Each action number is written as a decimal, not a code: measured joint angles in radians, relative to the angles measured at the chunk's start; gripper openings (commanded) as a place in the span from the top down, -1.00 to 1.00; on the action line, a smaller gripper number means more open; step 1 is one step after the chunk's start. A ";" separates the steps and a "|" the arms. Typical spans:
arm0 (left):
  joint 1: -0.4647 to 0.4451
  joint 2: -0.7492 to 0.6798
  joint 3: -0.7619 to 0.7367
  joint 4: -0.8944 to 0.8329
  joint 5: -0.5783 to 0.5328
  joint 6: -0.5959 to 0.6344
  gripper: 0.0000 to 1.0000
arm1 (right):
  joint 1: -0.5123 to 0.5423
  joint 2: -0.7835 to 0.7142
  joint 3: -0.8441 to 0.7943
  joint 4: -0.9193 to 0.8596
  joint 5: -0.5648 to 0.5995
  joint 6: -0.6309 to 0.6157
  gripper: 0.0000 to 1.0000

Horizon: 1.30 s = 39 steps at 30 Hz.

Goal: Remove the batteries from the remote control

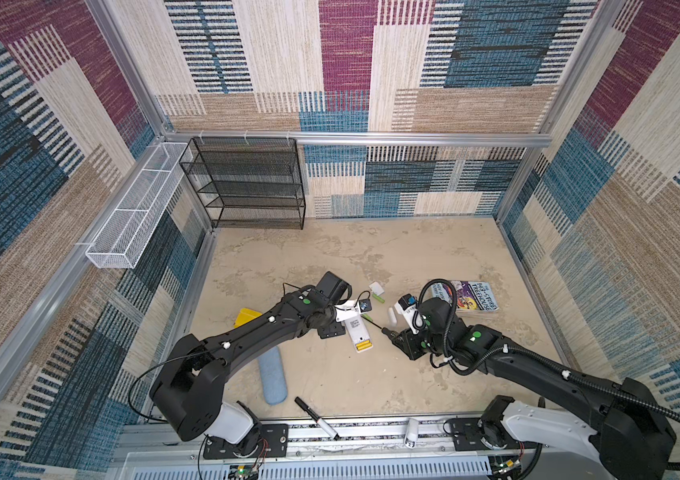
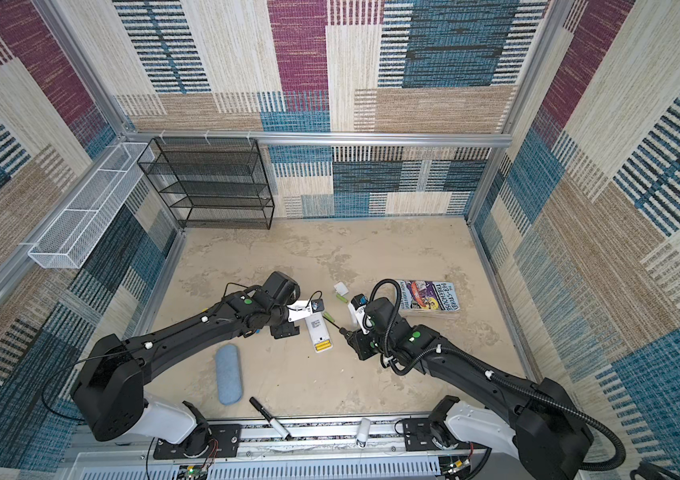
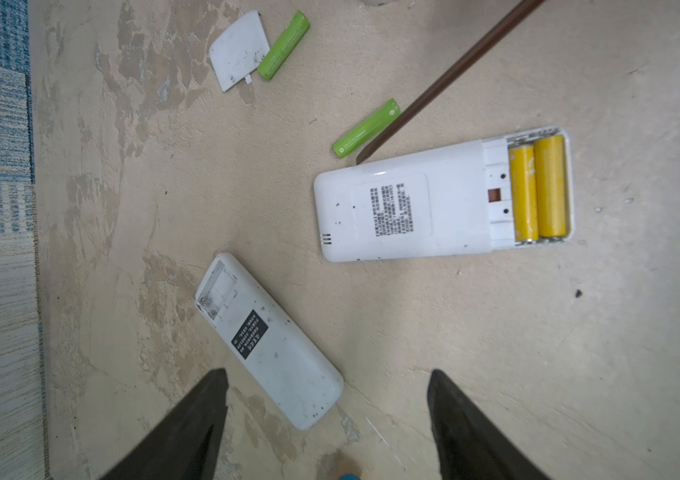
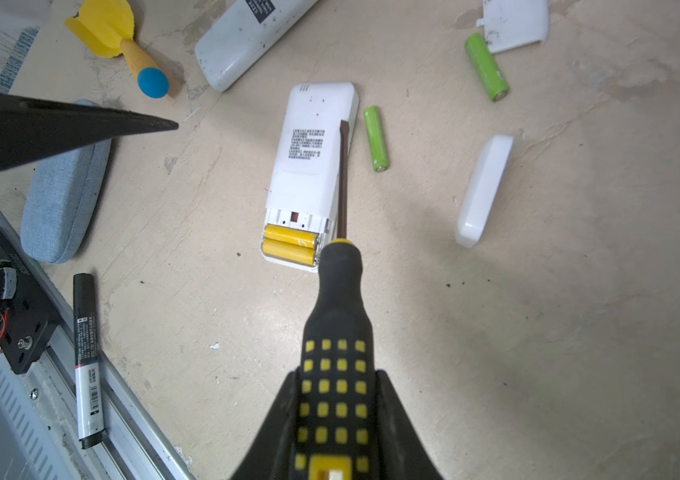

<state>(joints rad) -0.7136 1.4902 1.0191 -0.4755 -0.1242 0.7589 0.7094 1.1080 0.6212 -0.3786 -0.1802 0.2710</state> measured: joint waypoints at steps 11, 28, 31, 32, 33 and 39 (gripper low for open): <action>0.007 0.051 0.038 -0.027 -0.007 -0.030 -0.98 | 0.000 0.079 0.003 0.055 0.007 -0.005 1.00; 0.006 0.051 -0.003 -0.053 0.004 0.044 -0.98 | 0.000 0.150 0.034 0.134 -0.134 -0.071 1.00; 0.006 0.052 -0.012 -0.055 0.012 0.059 -0.98 | 0.000 0.137 0.043 0.126 -0.130 -0.075 1.00; 0.006 0.054 -0.013 -0.054 0.020 0.063 -0.98 | 0.000 0.128 0.048 0.120 -0.118 -0.074 1.00; 0.006 0.060 -0.013 -0.052 0.024 0.064 -0.98 | 0.000 0.116 0.055 0.114 -0.097 -0.074 1.00; 0.006 0.134 0.006 -0.052 0.064 0.066 -0.98 | -0.019 0.003 0.075 0.036 0.066 -0.038 1.00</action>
<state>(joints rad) -0.7071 1.6241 1.0256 -0.5274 -0.0605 0.8246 0.6907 1.1110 0.6964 -0.3428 -0.1146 0.2333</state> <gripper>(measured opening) 0.991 0.274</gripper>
